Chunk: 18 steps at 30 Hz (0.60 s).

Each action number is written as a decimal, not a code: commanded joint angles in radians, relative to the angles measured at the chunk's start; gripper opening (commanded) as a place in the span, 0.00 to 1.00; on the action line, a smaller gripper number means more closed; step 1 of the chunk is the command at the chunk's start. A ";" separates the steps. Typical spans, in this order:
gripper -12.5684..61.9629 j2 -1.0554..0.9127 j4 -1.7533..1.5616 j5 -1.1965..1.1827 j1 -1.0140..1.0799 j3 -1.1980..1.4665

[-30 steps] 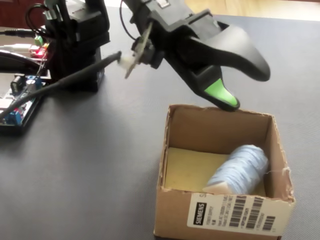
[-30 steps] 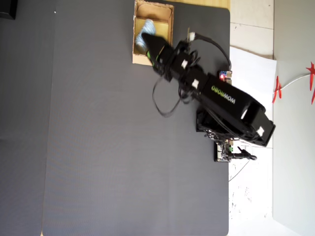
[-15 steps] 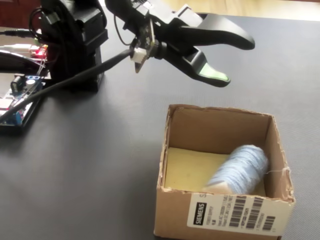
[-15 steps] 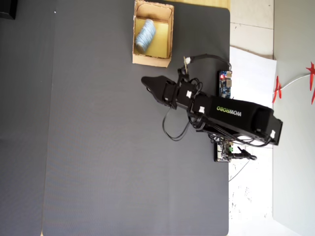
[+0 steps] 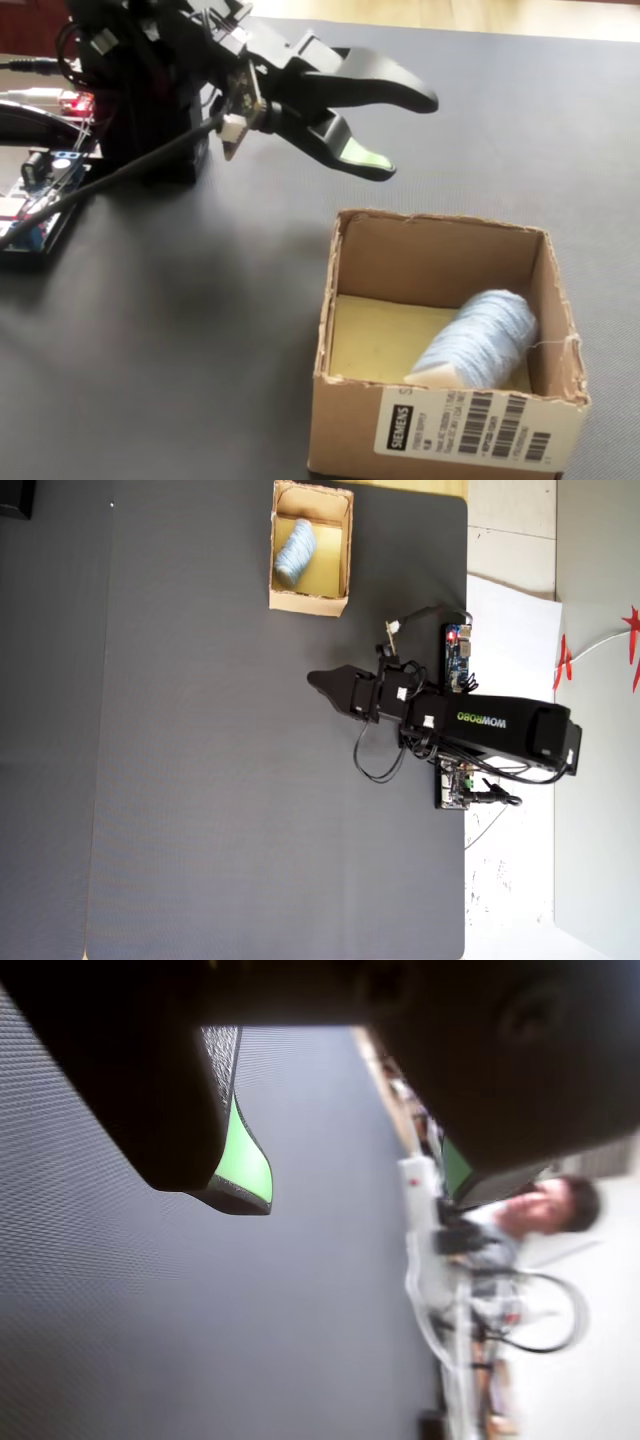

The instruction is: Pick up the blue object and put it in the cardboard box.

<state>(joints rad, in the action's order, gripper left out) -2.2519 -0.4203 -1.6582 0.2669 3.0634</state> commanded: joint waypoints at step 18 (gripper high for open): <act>0.63 -0.118 0.328 0.014 -0.011 0.055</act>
<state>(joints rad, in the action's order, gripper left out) -2.2780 -0.1028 -1.6383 0.2562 3.0756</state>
